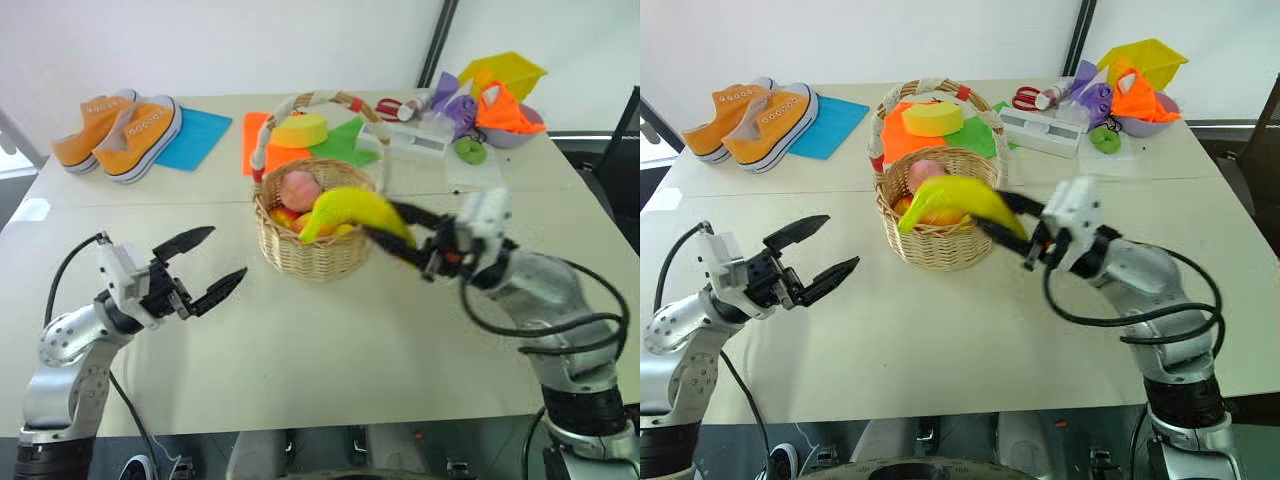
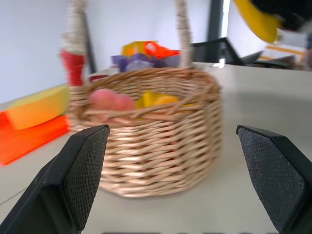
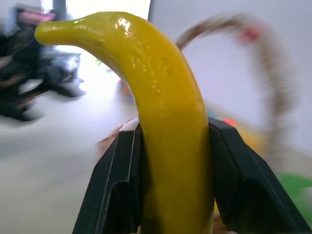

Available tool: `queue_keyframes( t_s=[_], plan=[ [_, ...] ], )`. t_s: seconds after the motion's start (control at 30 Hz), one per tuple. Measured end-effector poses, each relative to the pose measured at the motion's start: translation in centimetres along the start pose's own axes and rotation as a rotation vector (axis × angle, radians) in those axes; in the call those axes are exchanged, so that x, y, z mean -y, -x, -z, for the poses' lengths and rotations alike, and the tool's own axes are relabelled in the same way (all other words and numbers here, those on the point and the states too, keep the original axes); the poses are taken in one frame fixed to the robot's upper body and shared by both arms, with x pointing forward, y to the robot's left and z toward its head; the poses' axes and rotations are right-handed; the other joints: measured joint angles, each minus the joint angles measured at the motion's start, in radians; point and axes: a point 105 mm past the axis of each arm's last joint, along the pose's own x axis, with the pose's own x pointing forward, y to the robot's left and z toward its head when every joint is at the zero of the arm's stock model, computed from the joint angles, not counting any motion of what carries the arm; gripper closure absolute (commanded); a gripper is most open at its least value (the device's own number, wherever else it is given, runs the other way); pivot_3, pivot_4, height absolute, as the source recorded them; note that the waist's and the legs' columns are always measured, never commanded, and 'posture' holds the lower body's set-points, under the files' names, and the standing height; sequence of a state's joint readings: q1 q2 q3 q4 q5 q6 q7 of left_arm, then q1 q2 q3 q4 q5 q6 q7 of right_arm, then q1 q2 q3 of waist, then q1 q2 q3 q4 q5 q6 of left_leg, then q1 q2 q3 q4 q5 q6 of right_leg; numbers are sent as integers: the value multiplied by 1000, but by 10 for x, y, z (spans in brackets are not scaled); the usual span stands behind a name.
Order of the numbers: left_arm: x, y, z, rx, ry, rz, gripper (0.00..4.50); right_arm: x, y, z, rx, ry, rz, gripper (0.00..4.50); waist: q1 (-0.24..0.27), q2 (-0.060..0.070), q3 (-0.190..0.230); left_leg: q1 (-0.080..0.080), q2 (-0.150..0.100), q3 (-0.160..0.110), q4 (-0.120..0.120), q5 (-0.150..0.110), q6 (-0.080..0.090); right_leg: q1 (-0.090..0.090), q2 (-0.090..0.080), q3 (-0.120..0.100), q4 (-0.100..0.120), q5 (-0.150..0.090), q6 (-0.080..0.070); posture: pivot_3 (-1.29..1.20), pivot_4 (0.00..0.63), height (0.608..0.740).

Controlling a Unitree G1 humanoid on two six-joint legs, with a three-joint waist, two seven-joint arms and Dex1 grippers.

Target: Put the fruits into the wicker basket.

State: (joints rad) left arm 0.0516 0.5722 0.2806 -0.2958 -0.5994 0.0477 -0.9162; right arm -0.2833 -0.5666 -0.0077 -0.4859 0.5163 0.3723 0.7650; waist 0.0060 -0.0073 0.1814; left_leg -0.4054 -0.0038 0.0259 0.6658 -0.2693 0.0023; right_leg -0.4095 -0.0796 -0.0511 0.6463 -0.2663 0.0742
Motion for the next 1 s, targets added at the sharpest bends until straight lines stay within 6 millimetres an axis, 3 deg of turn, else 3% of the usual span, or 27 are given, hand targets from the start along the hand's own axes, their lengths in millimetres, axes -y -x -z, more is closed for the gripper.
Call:
queue_keyframes(
  t_s=[0.13, 0.2, 0.27, 0.37, 0.47, 0.53, 0.57, 0.63, 0.73, 0.77, 0.87, 1.0],
  plan=[
    [-8, 3, 1, -2, -25, -44, 0, 11, -24, 1, -47, -3, 7, 2757, -2, 0, 0, 0, 0, 0, 0, 0, 0, -1, 0, 0, 0, 0, 0, 0, 150, 740],
    [-11, 4, 1, -2, -31, -60, 0, 21, -53, -6, -41, -27, 35, 2757, -15, 0, 0, 0, 0, 0, 0, 1, -1, -2, 0, 0, 1, 0, -1, 0, 150, 740],
    [-12, 3, 0, 3, -37, -61, 0, 25, -69, -7, -69, -9, 55, 2757, -16, 0, 0, -1, 0, -1, -1, 0, -1, -2, -1, 0, 1, 0, -1, 0, 150, 740],
    [-14, 4, 0, 3, -40, -74, 0, 31, -90, 13, -174, -33, 99, 2757, -17, -1, 0, -2, 0, -1, -1, 0, -1, -3, -2, -1, 1, 0, -1, 0, 150, 740],
    [-15, 4, -1, 5, -44, -80, 0, 35, -105, 21, -214, -28, 135, 2757, -20, 0, 0, -2, -1, -1, -1, 0, -1, -3, -3, 0, 1, 0, -1, 0, 150, 740],
    [-16, 4, -1, 5, -44, -87, 0, 39, -109, 24, -228, -5, 151, 2757, -19, 0, 0, -2, -1, -1, -1, 0, -1, -4, -3, 0, 1, 0, -1, 0, 150, 740],
    [-15, 4, -1, 5, -45, -88, 0, 42, -110, 26, -236, -4, 165, 2474, -20, 0, 0, -2, -1, -1, -1, 0, -1, -4, -3, 0, 1, 0, -1, 0, 150, 740],
    [-14, 4, -2, 6, -48, -86, 0, 43, -109, 30, -252, -4, 169, 1829, -20, 0, 0, -2, -1, -1, -1, 0, -1, -4, -3, 0, 1, 0, -1, 0, 150, 740],
    [-13, 3, -3, 9, -54, -82, 0, 40, -104, 33, -264, -3, 145, 304, -20, 0, 0, -2, -1, -1, -1, 0, -1, -4, -3, 0, 1, 0, -1, 0, 150, 740],
    [-12, 3, -3, 8, -53, -81, 0, 37, -102, 33, -262, -4, 128, 23, -20, 0, 0, -3, -1, -1, -1, 0, -1, -4, -3, 0, 1, 0, -1, 0, 150, 740],
    [-11, 3, -1, 5, -45, -79, 0, 21, -97, 22, -206, -64, 44, 23, -20, 0, 0, -3, 0, -1, -1, 0, -1, -4, -3, 0, 1, 0, 0, 0, 150, 740],
    [-10, 1, -2, 10, -42, -78, 0, 13, -75, -31, 5, -66, -34, 23, -18, 0, 0, -3, 0, -1, -1, 0, -1, -3, -3, 0, 0, 0, 0, 0, 150, 740]
  ],
)
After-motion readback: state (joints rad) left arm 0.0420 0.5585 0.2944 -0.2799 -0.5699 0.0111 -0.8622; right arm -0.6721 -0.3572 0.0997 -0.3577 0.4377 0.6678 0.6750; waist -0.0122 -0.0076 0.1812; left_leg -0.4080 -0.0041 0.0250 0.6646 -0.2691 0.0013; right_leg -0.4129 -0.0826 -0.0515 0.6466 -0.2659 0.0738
